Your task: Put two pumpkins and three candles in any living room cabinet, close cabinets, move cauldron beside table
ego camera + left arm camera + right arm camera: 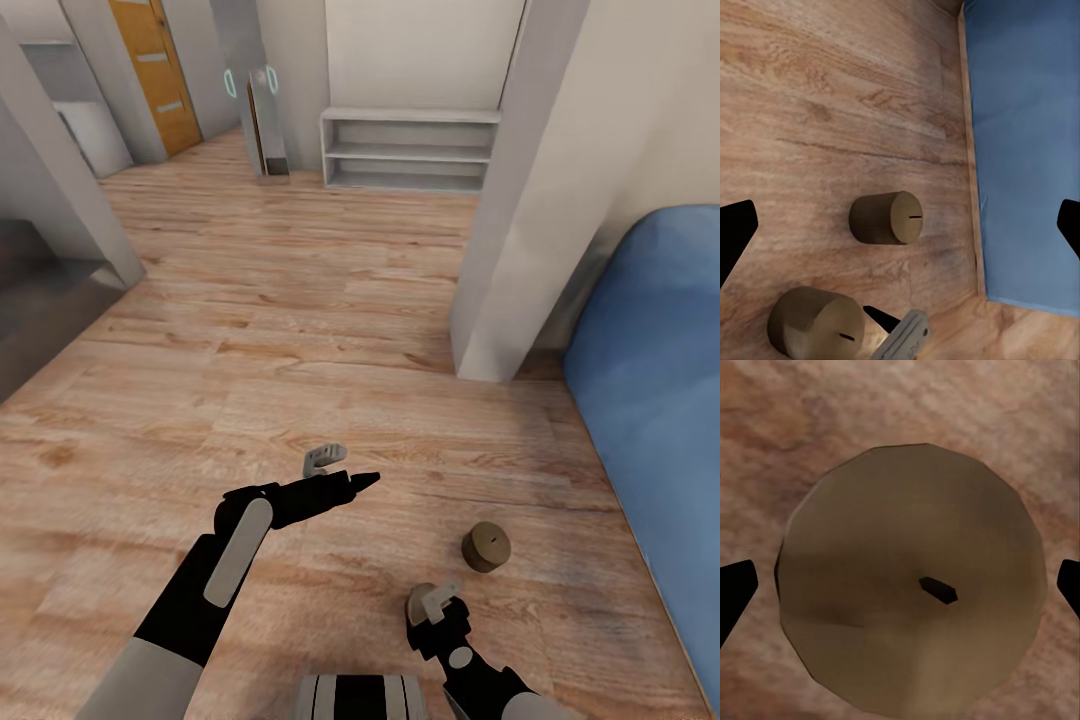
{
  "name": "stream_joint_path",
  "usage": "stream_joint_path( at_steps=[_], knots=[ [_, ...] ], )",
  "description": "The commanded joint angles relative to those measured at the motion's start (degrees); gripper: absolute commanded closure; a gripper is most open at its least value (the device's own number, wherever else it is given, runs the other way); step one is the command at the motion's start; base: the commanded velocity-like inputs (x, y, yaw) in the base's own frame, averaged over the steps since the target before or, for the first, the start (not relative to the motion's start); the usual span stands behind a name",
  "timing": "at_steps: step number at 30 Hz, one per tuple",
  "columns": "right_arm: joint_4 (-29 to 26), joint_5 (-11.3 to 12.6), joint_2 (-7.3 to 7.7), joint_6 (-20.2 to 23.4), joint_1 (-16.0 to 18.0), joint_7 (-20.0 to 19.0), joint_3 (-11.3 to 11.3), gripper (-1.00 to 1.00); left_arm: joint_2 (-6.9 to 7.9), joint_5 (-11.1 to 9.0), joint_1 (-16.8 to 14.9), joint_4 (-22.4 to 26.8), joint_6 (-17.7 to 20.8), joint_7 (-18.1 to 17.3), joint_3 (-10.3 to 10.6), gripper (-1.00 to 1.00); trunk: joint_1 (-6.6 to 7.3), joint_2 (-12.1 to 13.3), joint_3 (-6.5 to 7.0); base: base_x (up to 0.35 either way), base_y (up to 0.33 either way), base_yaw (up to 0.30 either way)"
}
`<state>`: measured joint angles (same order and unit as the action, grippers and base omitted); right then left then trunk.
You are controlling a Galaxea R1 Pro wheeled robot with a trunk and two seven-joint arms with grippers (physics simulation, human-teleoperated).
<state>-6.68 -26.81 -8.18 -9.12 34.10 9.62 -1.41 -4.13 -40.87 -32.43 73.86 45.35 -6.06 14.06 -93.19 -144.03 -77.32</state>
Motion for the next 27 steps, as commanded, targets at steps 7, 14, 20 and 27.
stream_joint_path(
  at_steps=[7, 14, 20, 27],
  knots=[
    [-0.08, 0.00, 0.00, -0.02, 0.00, 0.04, 0.08, -1.00, 0.00, 0.00, 0.00, 0.01, 0.00, 0.00, 0.00, -1.00, 0.00, 0.00, 0.00, 0.000, 0.000, 0.000],
    [-0.13, 1.22, 0.03, -0.02, 0.00, 0.78, 0.02, -1.00, 0.00, 0.00, 0.00, -0.02, 0.00, 0.00, 0.00, -1.00, -0.03, -0.01, -0.22, 0.000, 0.000, 0.000],
    [-0.16, 1.78, 0.01, -0.02, 0.00, 1.44, 0.00, -1.00, 0.00, 0.00, 0.00, 0.00, 0.00, 0.00, 0.04, -1.00, -0.10, -0.05, -0.89, 0.000, 0.000, 0.000],
    [-0.18, 1.79, -0.04, -0.26, 0.00, 1.46, -0.08, -1.00, 0.00, 0.00, 0.00, 0.00, 0.00, 0.00, 0.00, -1.00, -0.18, -0.09, -1.55, 0.000, 0.000, 0.000]
  ],
)
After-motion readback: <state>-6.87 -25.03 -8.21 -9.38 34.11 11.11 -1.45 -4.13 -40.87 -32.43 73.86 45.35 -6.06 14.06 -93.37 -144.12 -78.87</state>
